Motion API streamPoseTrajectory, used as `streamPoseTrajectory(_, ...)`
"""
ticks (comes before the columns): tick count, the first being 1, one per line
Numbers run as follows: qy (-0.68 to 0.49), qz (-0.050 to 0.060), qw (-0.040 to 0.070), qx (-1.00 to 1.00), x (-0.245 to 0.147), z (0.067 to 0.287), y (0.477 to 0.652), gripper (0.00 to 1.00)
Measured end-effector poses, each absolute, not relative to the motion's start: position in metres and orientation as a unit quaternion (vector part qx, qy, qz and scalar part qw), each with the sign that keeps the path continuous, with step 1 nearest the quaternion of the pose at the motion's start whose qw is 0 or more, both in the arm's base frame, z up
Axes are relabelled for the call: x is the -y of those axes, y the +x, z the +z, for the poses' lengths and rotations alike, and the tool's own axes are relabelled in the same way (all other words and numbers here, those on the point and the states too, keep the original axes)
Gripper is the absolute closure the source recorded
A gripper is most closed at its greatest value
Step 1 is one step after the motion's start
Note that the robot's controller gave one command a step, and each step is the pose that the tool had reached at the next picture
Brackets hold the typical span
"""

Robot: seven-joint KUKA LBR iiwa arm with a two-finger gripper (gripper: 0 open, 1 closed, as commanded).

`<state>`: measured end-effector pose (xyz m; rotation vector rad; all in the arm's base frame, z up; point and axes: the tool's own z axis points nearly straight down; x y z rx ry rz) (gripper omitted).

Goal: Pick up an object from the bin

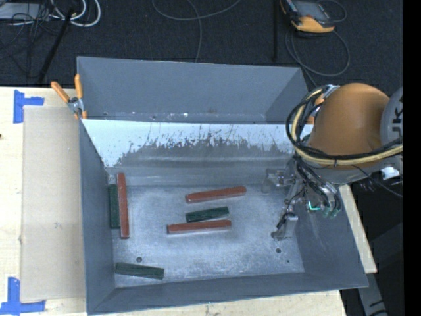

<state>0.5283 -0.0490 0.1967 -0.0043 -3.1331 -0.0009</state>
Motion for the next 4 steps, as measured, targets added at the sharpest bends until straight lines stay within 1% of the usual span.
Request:
streamPoseTrajectory(1,-0.004,-0.001,0.001,1.000,-0.017,0.066,0.542,0.00)
streamPoseTrajectory(2,0.032,-0.001,-0.001,0.999,-0.075,0.070,0.549,0.00)
streamPoseTrajectory(3,0.032,0.000,-0.001,0.999,-0.073,0.070,0.549,1.00)
streamPoseTrajectory(4,0.106,0.000,-0.004,0.994,-0.081,0.232,0.541,1.00)
